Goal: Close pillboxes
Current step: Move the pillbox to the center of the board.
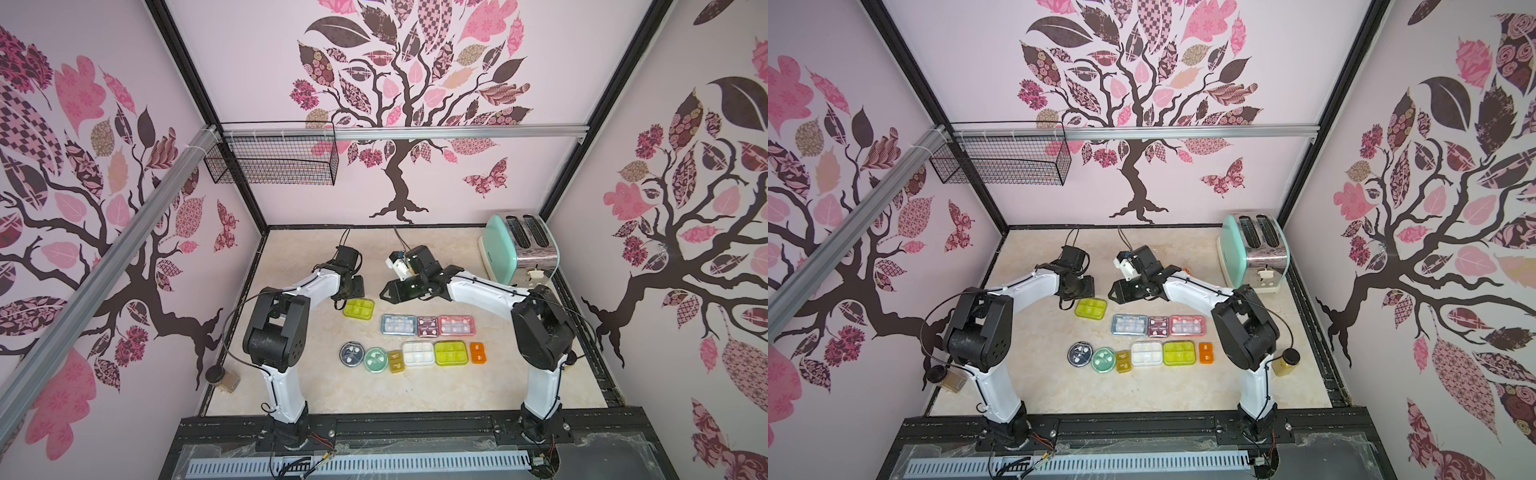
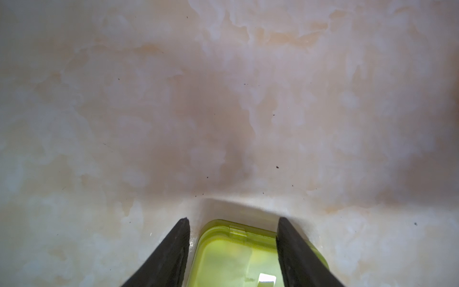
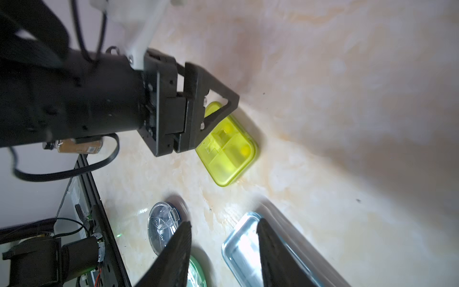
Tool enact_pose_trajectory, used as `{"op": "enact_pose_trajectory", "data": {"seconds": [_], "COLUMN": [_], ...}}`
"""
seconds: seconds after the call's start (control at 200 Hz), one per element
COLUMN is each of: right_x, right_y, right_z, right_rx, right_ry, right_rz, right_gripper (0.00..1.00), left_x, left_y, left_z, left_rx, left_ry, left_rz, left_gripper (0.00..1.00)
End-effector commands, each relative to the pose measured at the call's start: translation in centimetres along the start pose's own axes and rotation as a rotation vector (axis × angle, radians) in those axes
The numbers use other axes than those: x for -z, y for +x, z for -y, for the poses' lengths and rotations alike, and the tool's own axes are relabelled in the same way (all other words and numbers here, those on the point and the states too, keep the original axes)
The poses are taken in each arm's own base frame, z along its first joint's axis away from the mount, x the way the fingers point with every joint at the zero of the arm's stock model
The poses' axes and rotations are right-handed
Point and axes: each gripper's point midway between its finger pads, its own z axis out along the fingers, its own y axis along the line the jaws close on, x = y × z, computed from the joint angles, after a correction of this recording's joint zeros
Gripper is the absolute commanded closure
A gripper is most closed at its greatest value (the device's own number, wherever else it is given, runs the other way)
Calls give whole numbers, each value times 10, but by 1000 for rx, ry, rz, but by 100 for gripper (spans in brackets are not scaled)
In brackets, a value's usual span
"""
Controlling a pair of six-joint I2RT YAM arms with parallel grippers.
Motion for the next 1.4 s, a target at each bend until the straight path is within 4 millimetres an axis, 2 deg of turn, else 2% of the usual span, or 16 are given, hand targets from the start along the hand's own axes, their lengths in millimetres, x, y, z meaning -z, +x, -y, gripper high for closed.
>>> {"op": "enact_pose_trajectory", "data": {"seconds": [0.0, 0.235, 0.465, 0.69, 0.83, 1.051, 1.216, 1.396], "right_x": [12, 14, 16, 21, 22, 28, 55, 87], "right_y": [3, 8, 8, 7, 8, 5, -10, -17], "right_z": [8, 8, 3, 5, 7, 6, 17, 42], "right_rx": [-35, -51, -64, -59, -62, -50, -36, -83], "right_ry": [17, -1, -36, -23, -22, -14, 48, 103], "right_rz": [25, 21, 38, 45, 42, 47, 92, 143], "right_gripper": [52, 52, 52, 51, 51, 50, 48, 48], "left_x": [-3, -8, -5, 7, 13, 28, 49, 62], "left_y": [4, 28, 47, 67, 76, 64, 31, -9], "left_z": [-1, -7, -3, 10, 24, 35, 29, 51], "left_rx": [-7, -3, 27, 105, 90, 81, 43, 2], "left_ry": [7, 6, 55, 130, 176, 214, 150, 221], "left_rz": [-19, -58, -90, -109, -113, -74, 0, 69], "left_gripper": [42, 46, 48, 49, 50, 50, 46, 43]}}
